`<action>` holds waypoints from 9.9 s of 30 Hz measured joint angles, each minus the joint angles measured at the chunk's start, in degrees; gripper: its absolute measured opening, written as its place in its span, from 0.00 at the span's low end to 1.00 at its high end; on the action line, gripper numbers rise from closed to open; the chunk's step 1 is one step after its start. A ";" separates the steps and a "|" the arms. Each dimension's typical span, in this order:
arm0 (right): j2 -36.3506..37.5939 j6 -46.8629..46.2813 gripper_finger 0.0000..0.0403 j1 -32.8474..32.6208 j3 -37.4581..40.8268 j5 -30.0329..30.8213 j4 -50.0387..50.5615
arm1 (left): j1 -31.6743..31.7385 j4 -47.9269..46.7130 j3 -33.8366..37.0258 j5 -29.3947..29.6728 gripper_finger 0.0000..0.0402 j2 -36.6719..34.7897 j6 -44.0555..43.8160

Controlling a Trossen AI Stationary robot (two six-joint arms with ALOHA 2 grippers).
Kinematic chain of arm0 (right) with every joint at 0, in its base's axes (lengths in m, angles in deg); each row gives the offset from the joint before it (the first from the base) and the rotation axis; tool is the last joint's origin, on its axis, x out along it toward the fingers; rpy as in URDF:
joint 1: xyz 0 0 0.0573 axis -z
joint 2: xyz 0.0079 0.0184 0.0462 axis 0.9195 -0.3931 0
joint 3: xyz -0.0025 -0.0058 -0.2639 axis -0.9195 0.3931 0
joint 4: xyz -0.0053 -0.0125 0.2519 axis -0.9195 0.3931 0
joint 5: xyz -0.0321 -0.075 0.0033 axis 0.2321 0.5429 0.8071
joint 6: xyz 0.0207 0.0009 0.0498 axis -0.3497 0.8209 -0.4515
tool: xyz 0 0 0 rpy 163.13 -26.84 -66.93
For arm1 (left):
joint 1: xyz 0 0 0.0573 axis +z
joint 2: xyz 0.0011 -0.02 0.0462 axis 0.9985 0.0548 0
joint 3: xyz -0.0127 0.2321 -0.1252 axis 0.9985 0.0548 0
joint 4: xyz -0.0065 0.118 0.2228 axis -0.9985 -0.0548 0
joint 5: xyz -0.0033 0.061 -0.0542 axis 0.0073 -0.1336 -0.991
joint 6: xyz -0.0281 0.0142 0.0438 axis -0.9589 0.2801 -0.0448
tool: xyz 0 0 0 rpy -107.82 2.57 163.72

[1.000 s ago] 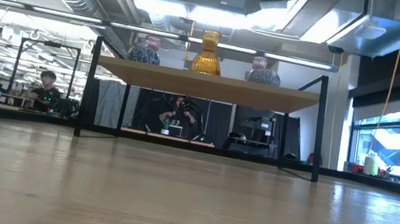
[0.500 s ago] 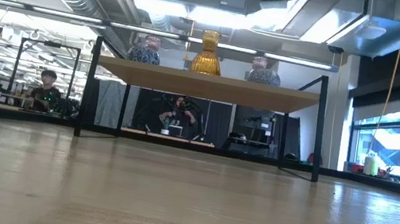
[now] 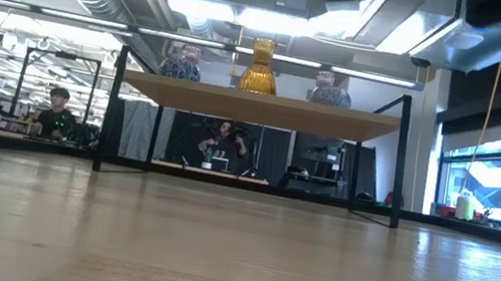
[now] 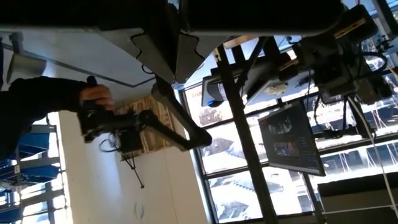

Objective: Pick & Place candle stick holders
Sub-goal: Return to Home Position

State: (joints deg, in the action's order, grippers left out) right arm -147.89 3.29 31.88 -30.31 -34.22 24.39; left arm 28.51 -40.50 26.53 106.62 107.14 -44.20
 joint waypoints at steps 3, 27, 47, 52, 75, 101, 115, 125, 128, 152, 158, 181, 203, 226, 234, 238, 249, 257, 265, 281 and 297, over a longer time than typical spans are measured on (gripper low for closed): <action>4.80 -0.19 0.01 0.97 6.87 -2.88 -6.79 | 0.35 -0.02 0.00 0.07 0.00 0.00 0.00; 24.38 2.98 0.01 13.41 11.16 -7.87 9.12 | 2.14 -1.57 0.02 -0.44 0.00 0.02 -2.16; 30.96 0.21 0.01 24.35 20.26 -9.12 4.33 | 2.21 -2.59 0.02 -0.33 0.00 0.02 -2.45; 31.97 -0.49 0.01 26.49 20.32 -11.06 6.99 | 2.21 -2.90 0.02 -0.31 0.00 0.02 -2.71; 59.15 -3.53 0.01 28.80 20.29 -11.14 39.02 | 2.21 -4.13 0.02 -0.57 0.00 0.02 -6.99; 58.07 -15.12 0.01 28.99 20.29 -5.93 39.91 | 17.79 7.69 19.39 -16.33 0.00 -10.44 -9.69; 58.07 -15.09 0.01 28.99 20.29 -5.95 39.89 | 36.86 12.36 28.23 -34.53 0.00 -19.89 -10.04; 58.07 -15.09 0.01 28.99 20.29 -6.08 39.89 | 55.65 1.95 28.24 -40.77 0.00 -20.01 -19.16; 58.07 -15.09 0.01 28.99 20.29 -6.08 39.89 | 58.12 -1.32 28.34 -46.50 0.00 -21.27 -18.54; 58.05 -15.07 0.01 28.97 20.29 -5.96 39.81 | 57.07 -0.22 48.85 -42.41 0.00 -51.08 -22.95; 58.05 -15.07 0.01 28.97 20.29 -5.93 39.82 | 53.24 -2.91 48.85 -36.49 0.00 -52.80 -21.02; 58.05 -15.07 0.01 28.97 20.29 -5.95 39.87 | 46.05 -20.48 48.85 -37.90 0.00 -75.74 -9.69; 58.05 -15.07 0.01 28.97 20.29 -6.06 39.89 | 45.97 -39.15 48.85 -27.72 0.00 -78.79 -13.95; 58.05 -15.07 0.01 28.97 20.29 -6.01 39.89 | 46.12 -41.03 48.81 -26.89 0.00 -77.99 -9.46; 58.05 -15.07 0.01 28.97 20.28 -6.01 39.89 | 46.12 -41.05 48.81 -26.89 0.00 -77.99 -9.46; 58.05 -15.07 0.01 28.97 20.29 -6.01 39.89 | 46.12 -41.07 48.81 -26.89 0.00 -77.99 -9.46; 58.05 -15.07 0.01 28.98 20.28 -5.99 39.89 | 46.12 -41.07 48.81 -26.89 0.00 -77.99 -9.46; 58.05 -15.07 0.01 28.99 20.29 -5.99 39.89 | 46.12 -41.09 48.78 -26.88 0.00 -77.99 -9.46; 58.05 -15.07 0.01 28.97 20.28 -5.99 39.89 | 46.12 -41.10 48.78 -26.86 0.00 -77.99 -9.46; 58.05 -15.07 0.01 28.99 20.29 -5.97 39.89 | 46.10 -41.11 48.78 -26.86 0.00 -77.99 -9.46; 58.05 -15.07 0.01 28.98 20.29 -5.97 39.89 | 46.11 -41.11 48.78 -26.85 0.00 -77.99 -9.48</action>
State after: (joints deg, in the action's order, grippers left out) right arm -89.85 -11.78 60.86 -10.02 -40.19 64.28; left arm 74.62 -81.61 75.31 79.77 29.15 -53.68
